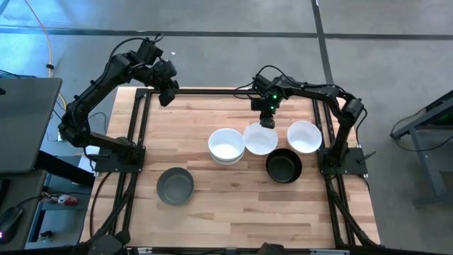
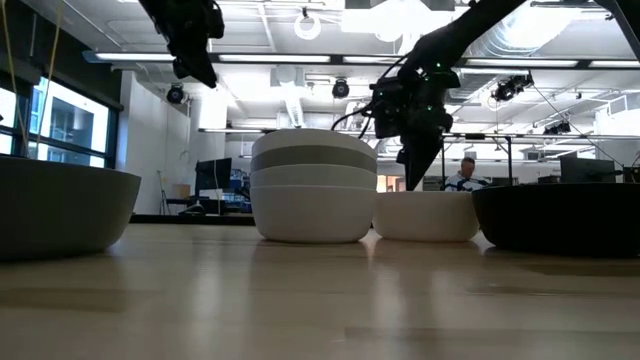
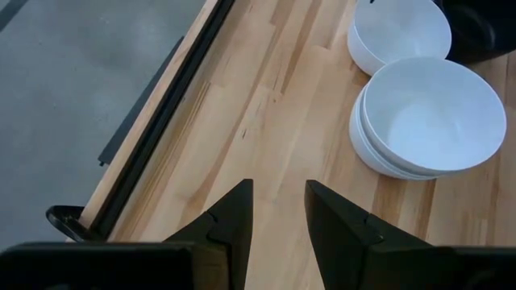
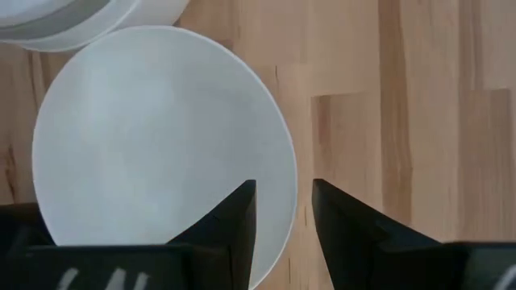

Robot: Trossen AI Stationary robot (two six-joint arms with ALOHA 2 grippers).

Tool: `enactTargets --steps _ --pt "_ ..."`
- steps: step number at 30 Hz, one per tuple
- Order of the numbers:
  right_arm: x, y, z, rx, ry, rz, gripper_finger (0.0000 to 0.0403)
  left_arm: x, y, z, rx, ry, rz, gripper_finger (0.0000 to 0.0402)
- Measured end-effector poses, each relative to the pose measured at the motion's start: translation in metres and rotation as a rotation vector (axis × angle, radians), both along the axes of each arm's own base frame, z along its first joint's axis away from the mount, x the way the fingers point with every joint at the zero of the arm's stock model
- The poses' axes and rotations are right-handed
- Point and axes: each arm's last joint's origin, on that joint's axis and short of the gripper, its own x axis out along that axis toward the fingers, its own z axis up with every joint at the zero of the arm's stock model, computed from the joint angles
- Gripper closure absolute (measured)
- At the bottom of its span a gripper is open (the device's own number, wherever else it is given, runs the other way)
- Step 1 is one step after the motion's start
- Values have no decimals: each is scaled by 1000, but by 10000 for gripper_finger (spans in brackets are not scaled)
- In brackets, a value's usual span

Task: Nest bowls inside each other
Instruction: Stack the white bowl on top of the white bowl

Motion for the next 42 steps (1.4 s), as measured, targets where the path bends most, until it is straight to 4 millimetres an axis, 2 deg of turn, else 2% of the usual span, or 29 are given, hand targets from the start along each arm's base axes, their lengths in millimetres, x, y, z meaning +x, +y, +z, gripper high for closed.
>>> enactTargets --steps 12,19,28,32,38,42 --pt "2 -1 -1 -29 12 -36 291 1 -1 1 -22 -39 -30 297" --pt "7 -4 -22 8 64 -56 291 1 -1 0 -22 -39 -31 297" --pt "10 -6 -23 -13 36 -35 293 1 -1 0 -11 -35 -44 297" --pt "10 -6 -23 -15 35 -32 319 1 -1 1 -10 -34 -44 297" --pt "10 -6 -23 -15 34 -27 391 1 -1 1 -10 -34 -44 297" --pt "10 -6 -23 -18 36 -24 397 1 -1 1 -10 -34 -43 297"
